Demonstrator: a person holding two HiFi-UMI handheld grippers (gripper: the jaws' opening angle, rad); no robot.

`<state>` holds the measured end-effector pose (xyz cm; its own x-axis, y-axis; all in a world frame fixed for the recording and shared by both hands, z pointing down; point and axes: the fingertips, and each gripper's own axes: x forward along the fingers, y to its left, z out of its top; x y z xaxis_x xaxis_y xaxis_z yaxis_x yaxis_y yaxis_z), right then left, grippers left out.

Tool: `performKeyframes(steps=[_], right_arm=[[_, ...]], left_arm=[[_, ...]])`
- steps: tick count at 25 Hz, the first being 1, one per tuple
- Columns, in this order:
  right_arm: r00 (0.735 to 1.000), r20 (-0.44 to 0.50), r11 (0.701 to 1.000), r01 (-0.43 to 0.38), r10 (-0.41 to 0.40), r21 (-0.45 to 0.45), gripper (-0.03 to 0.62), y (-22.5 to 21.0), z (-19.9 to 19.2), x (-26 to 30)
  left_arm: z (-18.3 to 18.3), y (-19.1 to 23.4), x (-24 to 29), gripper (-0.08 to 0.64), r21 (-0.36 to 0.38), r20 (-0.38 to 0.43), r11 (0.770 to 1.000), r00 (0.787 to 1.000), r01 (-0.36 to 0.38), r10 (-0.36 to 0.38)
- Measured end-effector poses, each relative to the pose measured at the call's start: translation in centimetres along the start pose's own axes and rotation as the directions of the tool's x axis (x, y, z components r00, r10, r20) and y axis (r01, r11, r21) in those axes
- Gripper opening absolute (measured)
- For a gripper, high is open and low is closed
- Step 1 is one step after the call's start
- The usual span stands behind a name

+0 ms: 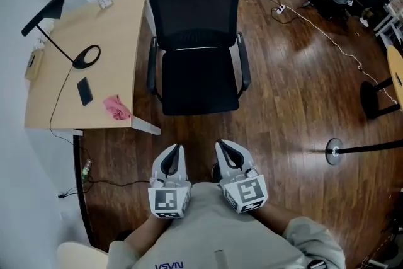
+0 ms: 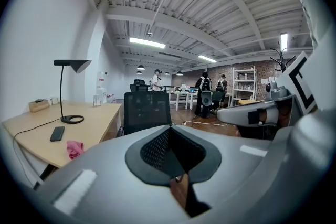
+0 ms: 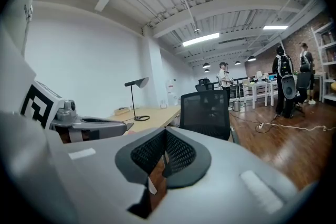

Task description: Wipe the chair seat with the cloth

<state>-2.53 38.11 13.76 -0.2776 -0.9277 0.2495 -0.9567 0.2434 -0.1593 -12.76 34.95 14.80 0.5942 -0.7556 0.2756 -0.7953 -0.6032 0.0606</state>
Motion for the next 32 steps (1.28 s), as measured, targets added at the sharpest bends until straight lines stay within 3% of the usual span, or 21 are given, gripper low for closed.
performKeyframes(steps=[10, 15, 32], right_arm=[[0.997, 0.003, 0.996, 0.081, -0.081, 0.024, 0.000, 2.1, -0.1, 0.5], [0.995, -0.005, 0.995, 0.097, -0.097, 0.030, 0.000, 2.4, -0.5, 0.4], [0.997, -0.011, 0.996, 0.082, -0.082, 0.032, 0.000, 2.0, -1.0, -0.2]], left_arm=[[0.7, 3.2, -1.2, 0.005, 0.009, 0.030, 0.999, 0.998, 0.053, -0.053], [-0.2, 3.5, -1.1, 0.005, 0.015, 0.006, 0.997, 0.997, 0.072, -0.072], [-0.8, 2.6, -1.2, 0.005, 0.010, -0.001, 0.998, 0.998, 0.059, -0.059]])
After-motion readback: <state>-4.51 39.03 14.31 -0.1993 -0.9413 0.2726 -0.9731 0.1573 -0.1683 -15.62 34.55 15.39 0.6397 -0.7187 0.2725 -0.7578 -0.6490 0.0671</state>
